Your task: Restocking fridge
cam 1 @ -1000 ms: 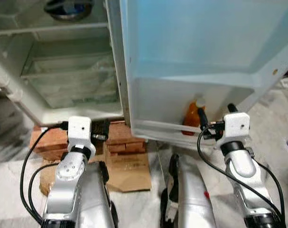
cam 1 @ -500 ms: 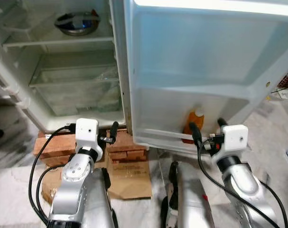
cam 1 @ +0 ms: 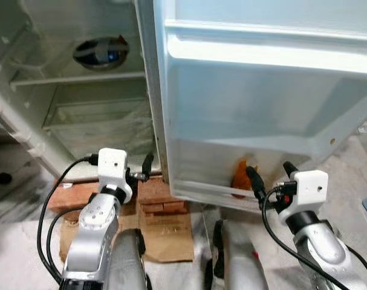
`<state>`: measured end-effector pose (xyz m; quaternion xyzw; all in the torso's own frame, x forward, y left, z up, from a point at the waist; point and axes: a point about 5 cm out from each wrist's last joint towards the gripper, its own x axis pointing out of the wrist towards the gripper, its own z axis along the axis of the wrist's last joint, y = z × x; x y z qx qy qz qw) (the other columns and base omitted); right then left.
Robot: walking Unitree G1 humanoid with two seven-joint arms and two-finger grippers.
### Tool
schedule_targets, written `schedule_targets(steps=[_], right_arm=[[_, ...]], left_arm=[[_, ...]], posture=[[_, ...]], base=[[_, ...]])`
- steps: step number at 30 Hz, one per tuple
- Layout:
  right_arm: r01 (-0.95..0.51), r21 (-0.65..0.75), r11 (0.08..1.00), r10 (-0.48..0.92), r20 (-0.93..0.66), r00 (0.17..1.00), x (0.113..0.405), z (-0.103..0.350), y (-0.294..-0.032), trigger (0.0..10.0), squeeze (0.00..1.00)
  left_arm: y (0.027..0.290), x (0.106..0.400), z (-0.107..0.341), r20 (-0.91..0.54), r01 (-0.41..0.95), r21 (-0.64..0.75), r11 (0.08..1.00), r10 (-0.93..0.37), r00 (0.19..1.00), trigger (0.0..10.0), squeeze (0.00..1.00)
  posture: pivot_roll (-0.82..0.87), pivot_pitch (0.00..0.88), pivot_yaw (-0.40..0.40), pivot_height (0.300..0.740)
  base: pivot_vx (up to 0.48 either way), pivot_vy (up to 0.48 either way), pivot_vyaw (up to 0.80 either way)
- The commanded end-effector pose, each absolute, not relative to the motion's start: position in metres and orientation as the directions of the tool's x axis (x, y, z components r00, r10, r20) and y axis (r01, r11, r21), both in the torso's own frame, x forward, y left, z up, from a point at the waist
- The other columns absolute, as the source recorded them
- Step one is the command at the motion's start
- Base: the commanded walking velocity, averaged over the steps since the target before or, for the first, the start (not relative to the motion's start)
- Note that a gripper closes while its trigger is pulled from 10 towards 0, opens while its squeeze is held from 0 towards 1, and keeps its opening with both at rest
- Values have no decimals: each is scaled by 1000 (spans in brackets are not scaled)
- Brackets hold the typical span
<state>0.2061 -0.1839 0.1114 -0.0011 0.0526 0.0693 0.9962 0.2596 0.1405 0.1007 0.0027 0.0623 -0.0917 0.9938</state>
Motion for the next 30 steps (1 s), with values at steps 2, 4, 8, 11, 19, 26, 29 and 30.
schedule_targets(steps=[2, 4, 8, 11, 19, 26, 29, 30], right_arm=[[-143, 17, 990, 144, -89, 986, 207, 118, -182, 10000, 0], [-146, 17, 989, 147, -89, 985, 207, 118, -182, 10000, 0], [-157, 16, 987, 158, -96, 983, 209, 116, -181, 10000, 0], [-159, 14, 987, 160, -105, 982, 209, 114, -181, 10000, 0], [-174, 2, 985, 174, -92, 981, 213, 114, -176, 10000, 0], [-166, -9, 986, 165, -81, 983, 217, 115, -174, 10000, 0], [-163, -8, 987, 162, -74, 984, 219, 116, -174, 10000, 0], [-162, -8, 987, 161, -72, 984, 220, 116, -174, 10000, 0]], left_arm=[[141, 259, 101, -129, 187, 2, 982, -185, 974, 10000, 0], [141, 259, 101, -129, 188, 2, 982, -186, 974, 10000, 0], [140, 260, 101, -128, 196, -1, 981, -194, 973, 10000, 0], [139, 260, 101, -128, 198, -2, 980, -197, 972, 10000, 0], [137, 262, 101, -127, 207, -1, 978, -206, 970, 10000, 0], [137, 264, 102, -118, 204, -12, 979, -204, 972, 10000, 0], [137, 265, 102, -116, 205, -7, 979, -204, 972, 10000, 0], [137, 265, 102, -115, 205, -7, 979, -204, 972, 10000, 0]], posture=[[9, 41, 15, 661], [9, 41, 14, 661], [6, 42, 13, 661], [3, 41, 14, 661], [5, 37, 16, 661], [1, 34, 17, 705], [1, 31, 17, 725], [1, 30, 16, 730]], base=[[-268, 0, 0], [-341, 0, 0], [-444, 0, 0], [-445, 0, 0], [-469, 0, 0], [-141, 0, 0], [0, 0, 0], [0, 0, 0]])
